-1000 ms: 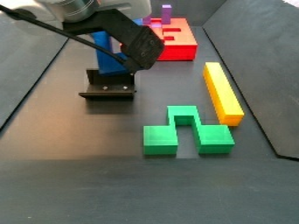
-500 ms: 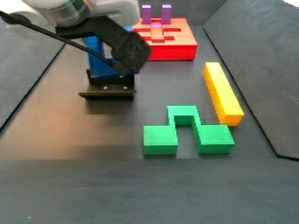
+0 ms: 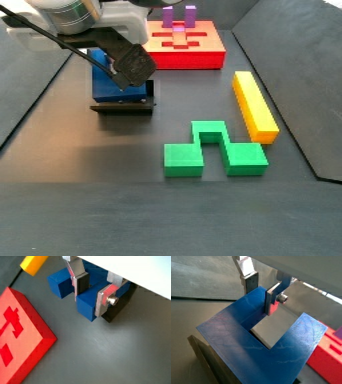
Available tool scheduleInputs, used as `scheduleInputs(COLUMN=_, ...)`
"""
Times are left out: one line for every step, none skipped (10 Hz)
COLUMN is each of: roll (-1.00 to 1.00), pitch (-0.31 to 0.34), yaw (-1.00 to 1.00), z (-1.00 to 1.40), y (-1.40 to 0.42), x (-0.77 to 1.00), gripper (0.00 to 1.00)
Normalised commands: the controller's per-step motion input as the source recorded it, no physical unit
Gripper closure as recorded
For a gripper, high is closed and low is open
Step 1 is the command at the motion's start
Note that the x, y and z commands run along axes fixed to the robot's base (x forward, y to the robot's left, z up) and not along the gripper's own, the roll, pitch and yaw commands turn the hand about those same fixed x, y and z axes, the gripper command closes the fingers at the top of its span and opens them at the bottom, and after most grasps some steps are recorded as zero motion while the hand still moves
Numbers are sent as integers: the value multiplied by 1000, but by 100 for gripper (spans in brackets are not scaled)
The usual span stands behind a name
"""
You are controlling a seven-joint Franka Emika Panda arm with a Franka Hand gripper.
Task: Pick up the blue object. Move up. Place the blue object on the fixture. Regrasp the blue object. Move to above the board. Insert the blue object.
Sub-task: Place the blue object on the fixture.
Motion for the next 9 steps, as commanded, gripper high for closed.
scheduleInputs(roll=71, pitch=89, yaw=0, z=-57, y=-11, x=103, gripper=100)
scheduleInputs(roll=31, pitch=34, yaw=-31, z=-257, y=0, x=71, gripper=100)
scheduleInputs(roll=0, pitch=71, yaw=-26, z=-357, y=0, x=43, gripper=100)
scheduleInputs(roll=-249, pitch=71, yaw=0, z=-174, y=71, x=0, gripper=100)
scheduleInputs(roll=-311, pitch=0, yaw=0, z=-17, y=23, x=0, gripper=100)
scheduleInputs(roll=-51, pitch=3, yaw=0, z=-17, y=0, x=0, gripper=100)
scheduleInputs(roll=-349, pitch=71, yaw=29, z=-211, y=51, x=-63, gripper=100)
scheduleInputs(roll=-363, pitch=154, yaw=31, z=-329, y=66, x=-103, gripper=100)
scheduleInputs(roll=-331, pitch=114, yaw=37, z=-334, y=57, x=-143, gripper=100)
